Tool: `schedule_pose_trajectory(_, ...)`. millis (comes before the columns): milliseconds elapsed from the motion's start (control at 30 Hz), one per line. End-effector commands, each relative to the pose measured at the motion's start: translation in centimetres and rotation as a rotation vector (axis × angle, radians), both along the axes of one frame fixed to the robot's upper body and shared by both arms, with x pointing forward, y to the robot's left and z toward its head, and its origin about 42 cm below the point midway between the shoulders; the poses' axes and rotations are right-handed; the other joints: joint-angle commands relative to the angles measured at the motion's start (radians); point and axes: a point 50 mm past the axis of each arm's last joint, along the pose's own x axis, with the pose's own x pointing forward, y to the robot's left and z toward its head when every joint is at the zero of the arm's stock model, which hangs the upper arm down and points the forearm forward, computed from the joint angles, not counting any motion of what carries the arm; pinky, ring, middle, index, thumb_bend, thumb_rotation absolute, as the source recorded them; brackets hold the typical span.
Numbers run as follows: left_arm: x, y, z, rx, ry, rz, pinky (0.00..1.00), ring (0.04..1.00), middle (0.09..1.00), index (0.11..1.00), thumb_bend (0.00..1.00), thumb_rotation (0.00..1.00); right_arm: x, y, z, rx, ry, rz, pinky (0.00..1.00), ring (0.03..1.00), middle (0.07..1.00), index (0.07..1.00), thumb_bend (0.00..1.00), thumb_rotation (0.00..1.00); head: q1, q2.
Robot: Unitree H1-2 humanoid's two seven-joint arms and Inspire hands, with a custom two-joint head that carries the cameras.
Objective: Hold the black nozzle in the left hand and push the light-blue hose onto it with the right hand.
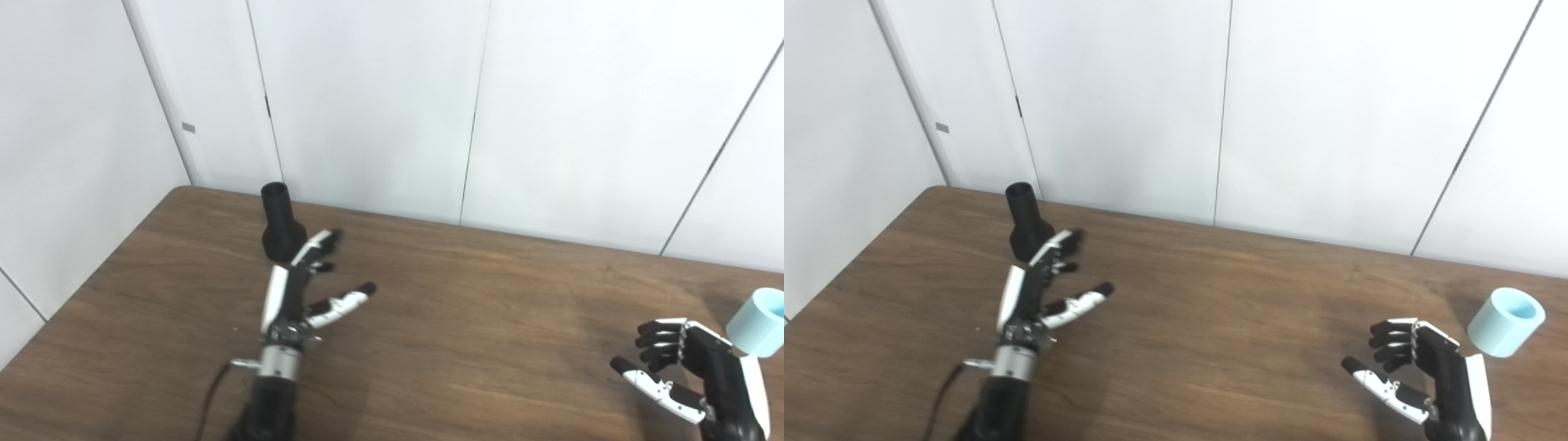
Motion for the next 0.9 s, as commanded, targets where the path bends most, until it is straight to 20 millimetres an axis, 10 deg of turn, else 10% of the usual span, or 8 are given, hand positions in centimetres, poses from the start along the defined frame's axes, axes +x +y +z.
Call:
schedule_pose_trajectory(0,1.3,0.2,2.4,0.045,-0.041,-0.005,0.92,0.983,0.992,0.995,0.88,0.3,0.4,0.0,1.6,-0.01,-0.067,0.011,0.34,0.419,0.48,0.5,0.52,0.0,0.0,0.001)
schedule_pose_trajectory(867,4.3,9.0,3.4,0.196,0.002,0.283,0.98,1.0,1.0,1.0,0.95,0.33,0.4,0.1,2.4,-0.012,-0.083,0.014,0.31,0.408,0.48,0.504,0.51,0.0,0.005,0.005)
